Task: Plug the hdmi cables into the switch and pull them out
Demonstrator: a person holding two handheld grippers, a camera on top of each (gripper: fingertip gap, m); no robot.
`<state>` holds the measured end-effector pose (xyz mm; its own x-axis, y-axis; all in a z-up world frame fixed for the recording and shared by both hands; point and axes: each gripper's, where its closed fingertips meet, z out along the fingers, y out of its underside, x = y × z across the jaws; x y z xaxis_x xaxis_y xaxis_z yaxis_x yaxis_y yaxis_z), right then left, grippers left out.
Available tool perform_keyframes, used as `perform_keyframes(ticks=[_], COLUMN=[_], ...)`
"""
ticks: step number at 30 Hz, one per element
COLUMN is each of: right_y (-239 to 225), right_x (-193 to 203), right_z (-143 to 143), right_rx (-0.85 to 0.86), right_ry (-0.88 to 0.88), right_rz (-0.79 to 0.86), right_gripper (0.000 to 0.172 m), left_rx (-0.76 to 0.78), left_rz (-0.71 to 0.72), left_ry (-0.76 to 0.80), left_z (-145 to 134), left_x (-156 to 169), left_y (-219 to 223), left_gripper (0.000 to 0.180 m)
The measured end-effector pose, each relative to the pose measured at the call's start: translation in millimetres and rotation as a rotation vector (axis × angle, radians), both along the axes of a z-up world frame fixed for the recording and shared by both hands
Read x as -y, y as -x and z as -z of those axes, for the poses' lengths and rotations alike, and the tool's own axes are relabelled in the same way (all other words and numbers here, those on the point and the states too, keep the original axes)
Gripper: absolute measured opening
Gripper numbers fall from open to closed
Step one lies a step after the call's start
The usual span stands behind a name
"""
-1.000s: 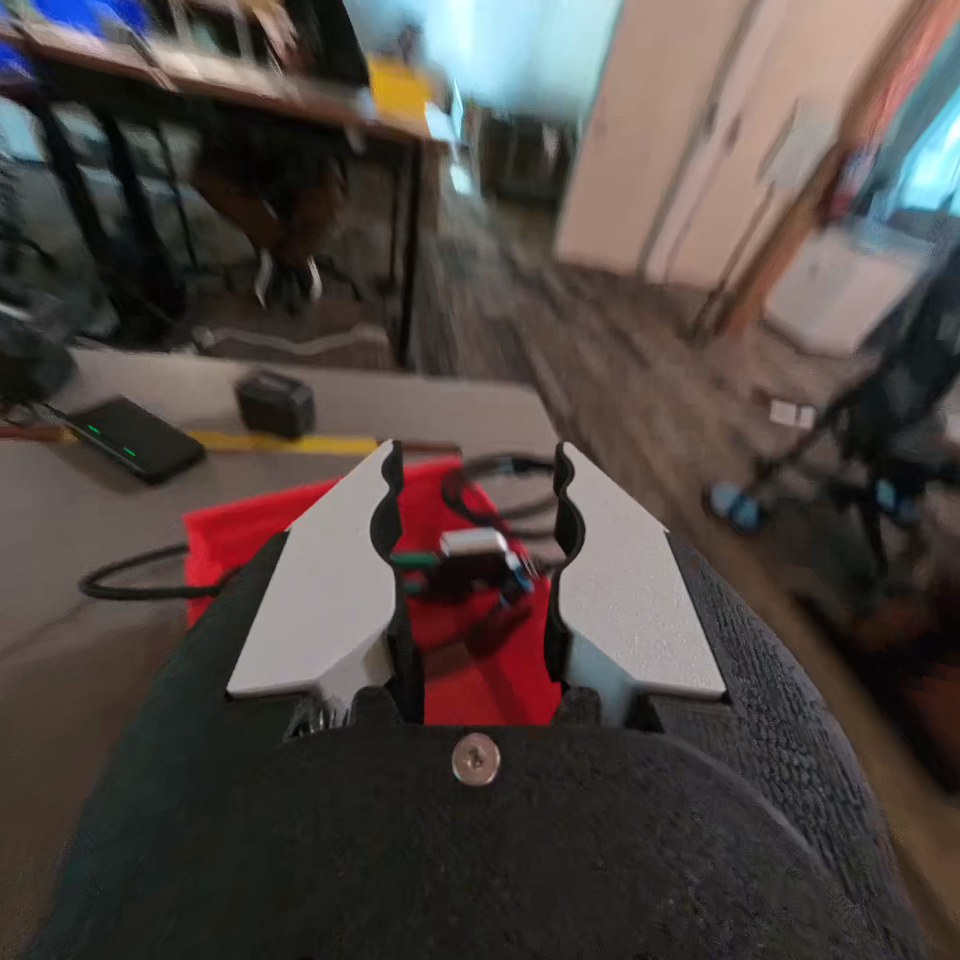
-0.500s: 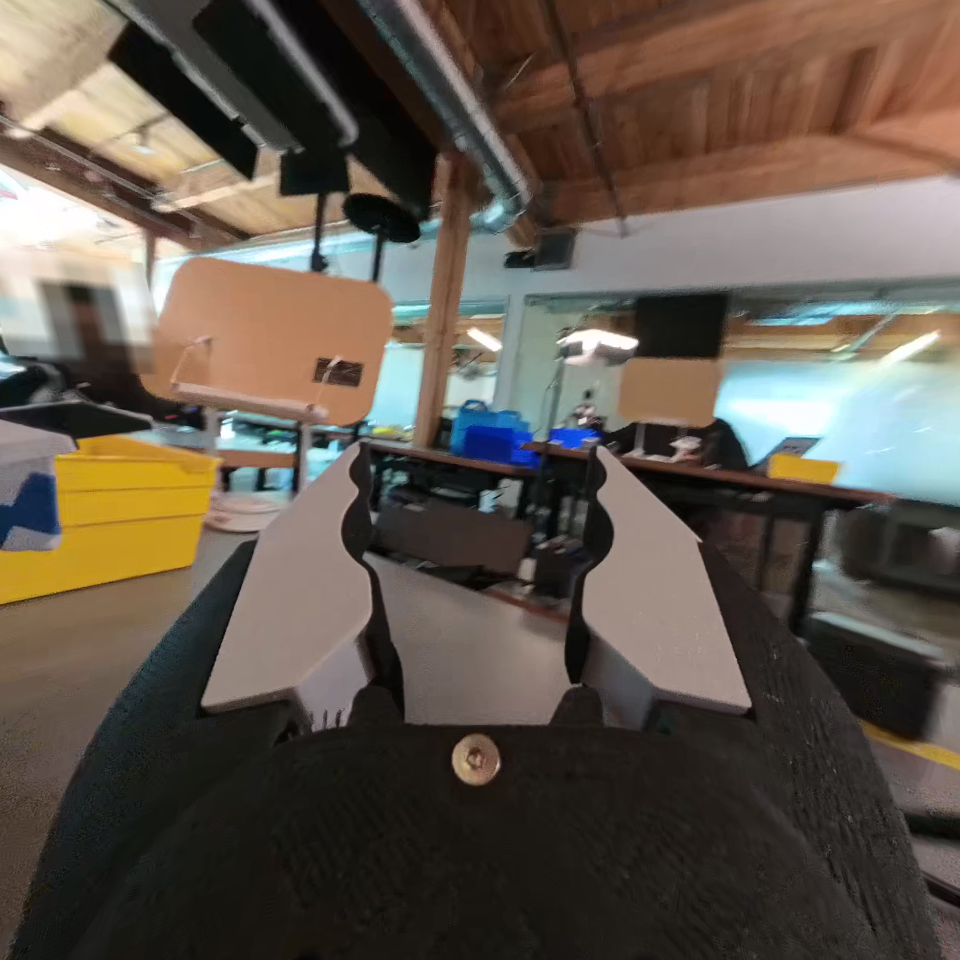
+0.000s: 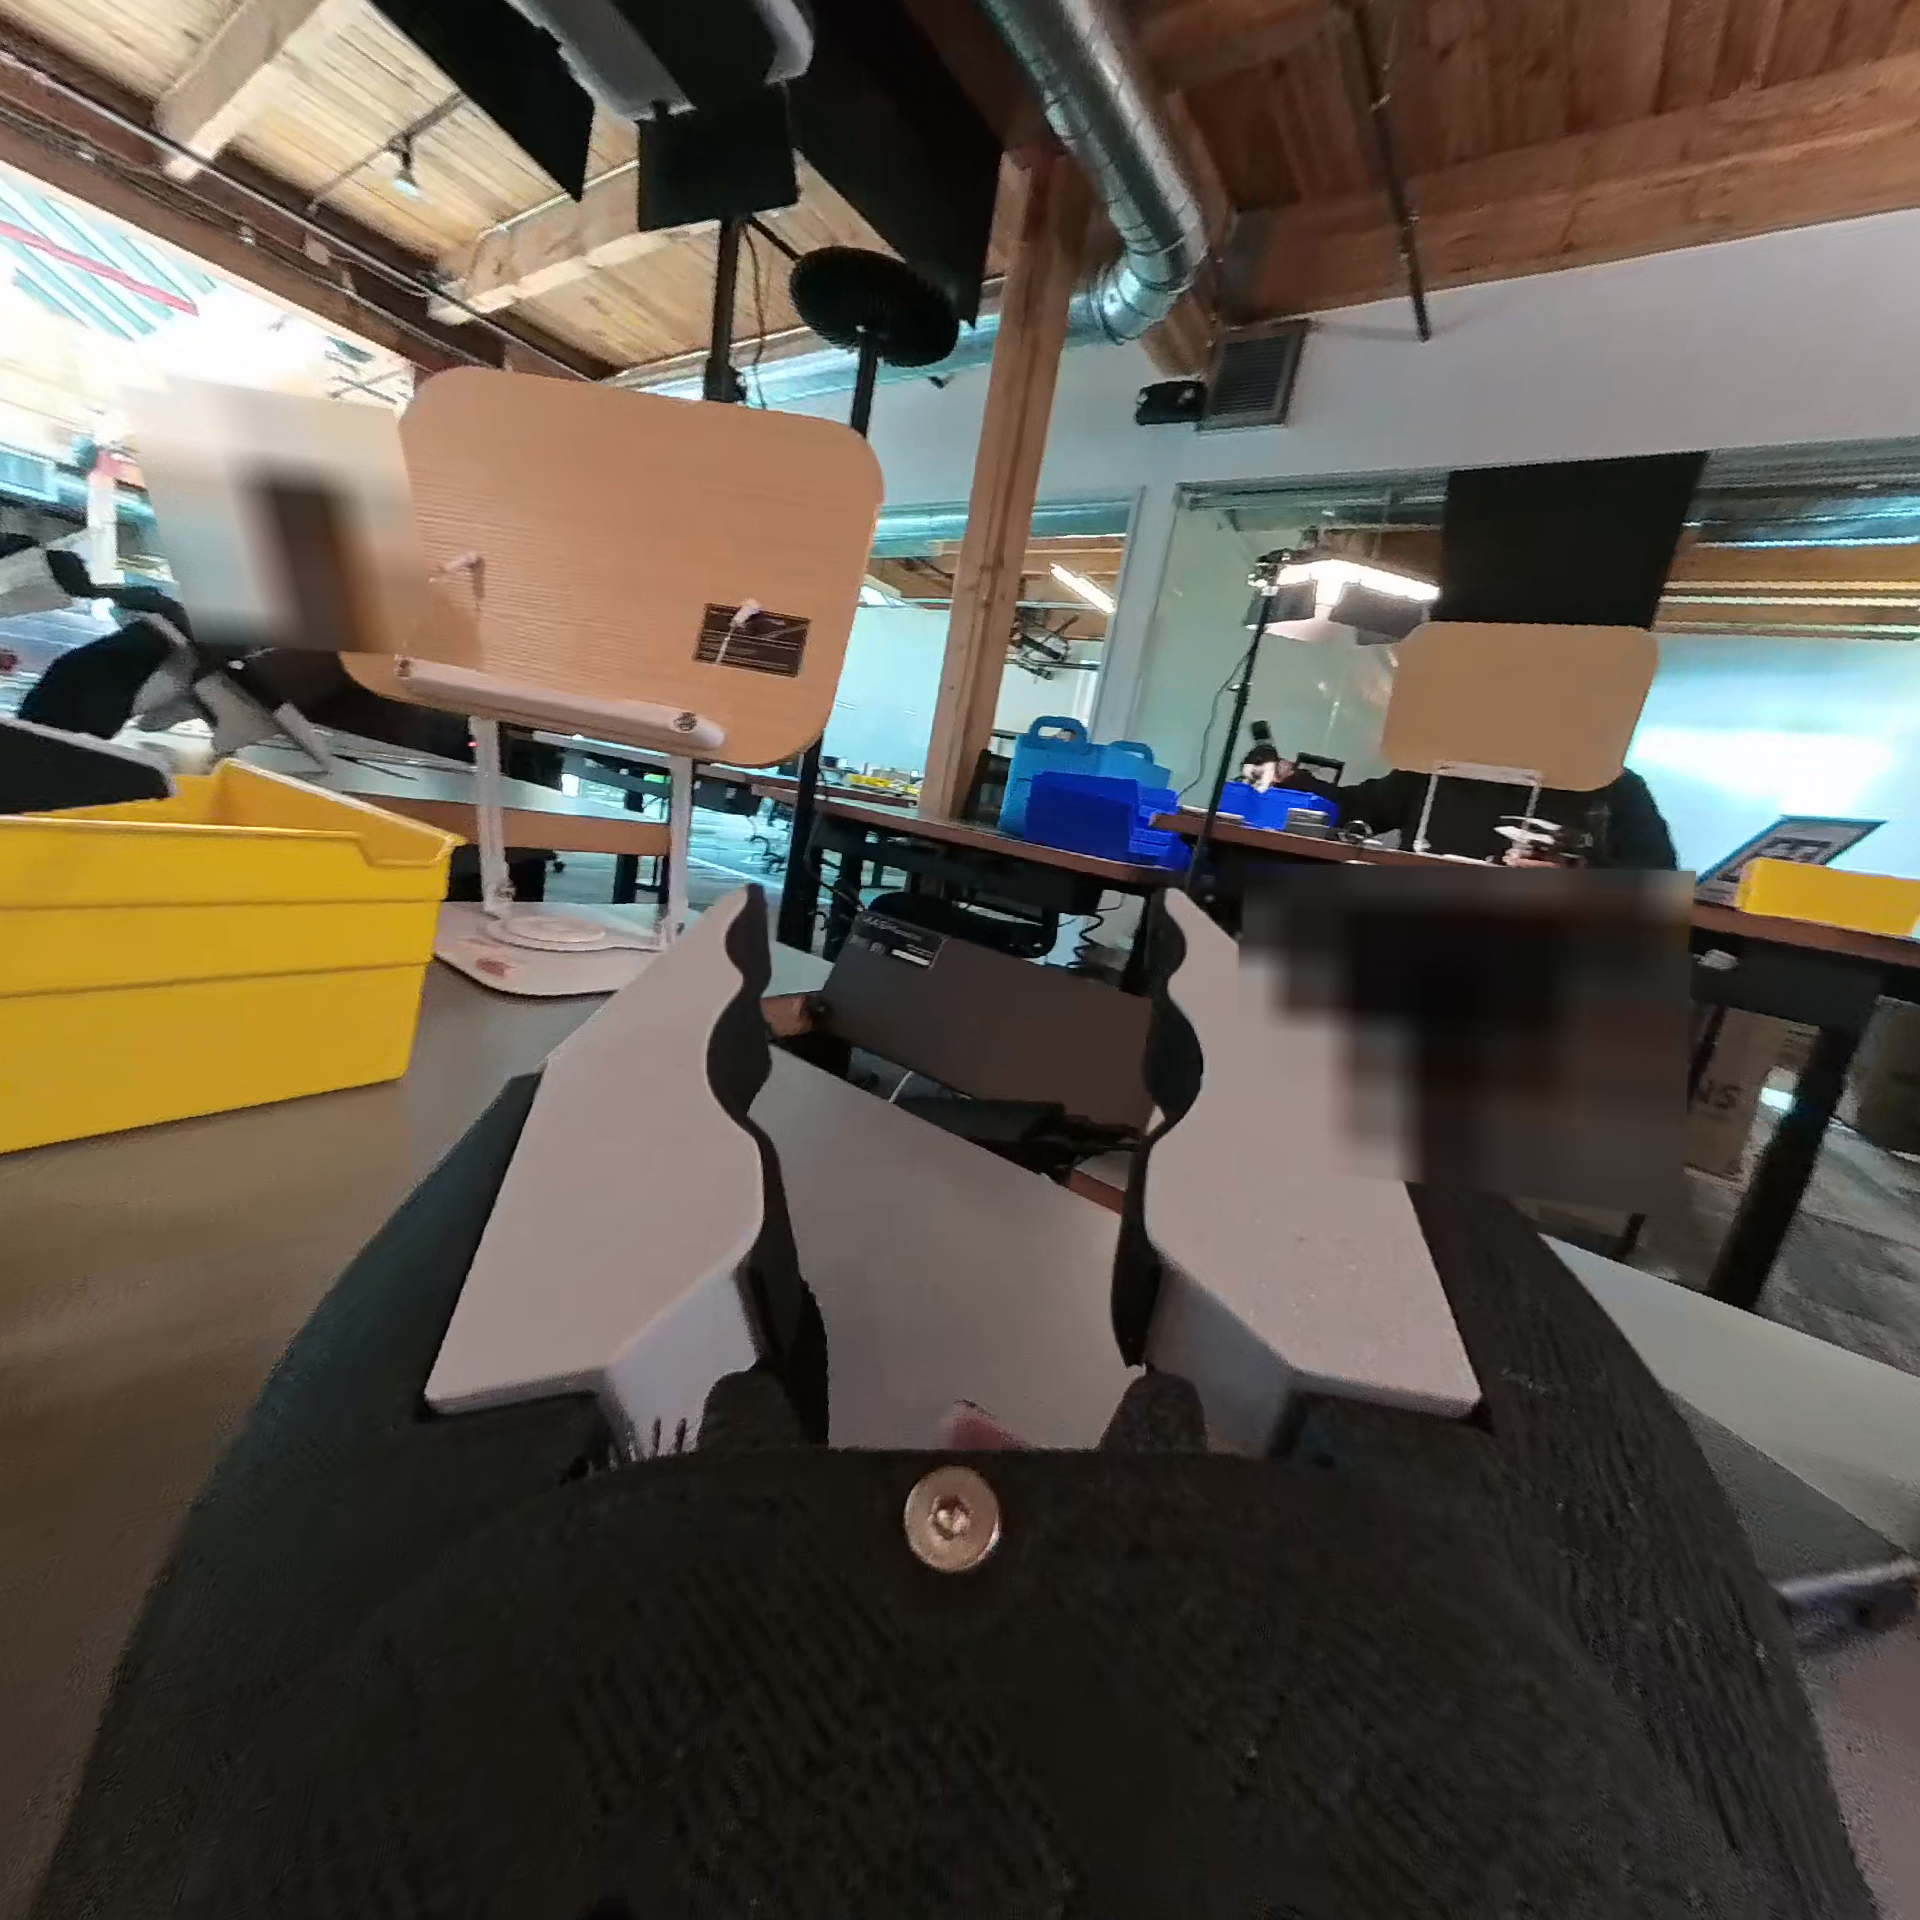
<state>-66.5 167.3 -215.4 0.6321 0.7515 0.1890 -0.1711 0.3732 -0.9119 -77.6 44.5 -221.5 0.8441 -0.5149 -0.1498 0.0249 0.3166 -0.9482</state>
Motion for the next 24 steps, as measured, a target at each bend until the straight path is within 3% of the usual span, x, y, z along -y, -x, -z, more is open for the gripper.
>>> perform_keyframes(ticks=[6, 8, 12, 16, 19, 22, 24], right_y=[15, 19, 25, 30, 36, 39, 40], right_x=[14, 18, 26, 29, 33, 38, 38], right_z=[7, 9, 9, 10, 12, 13, 13], right_rx=[0.092, 0.118, 0.128, 0.114, 0.132, 0.151, 0.153], right_ry=[-0.058, -0.083, -0.101, -0.073, -0.085, -0.105, -0.107], right_rz=[-0.048, -0.056, -0.094, -0.137, -0.156, -0.167, -0.171], right_gripper=[0.071, 0.068, 0.059, 0.057, 0.056, 0.054, 0.053], left_rx=[-0.099, -0.147, -0.065, 0.03, -0.016, -0.08, -0.085], left_rz=[0.099, 0.016, -0.11, -0.288, -0.417, -0.586, -0.581], left_ry=[-0.081, -0.048, -0.152, -0.165, -0.007, 0.384, 0.636], left_z=[-2, -6, -71, -122, -133, -104, -71], left_x=[19, 24, 72, 107, 104, 75, 53], left_y=[-23, -18, 2, 66, 130, 211, 243], left_gripper=[0.058, 0.033, 0.023, 0.029, 0.032, 0.033, 0.039])
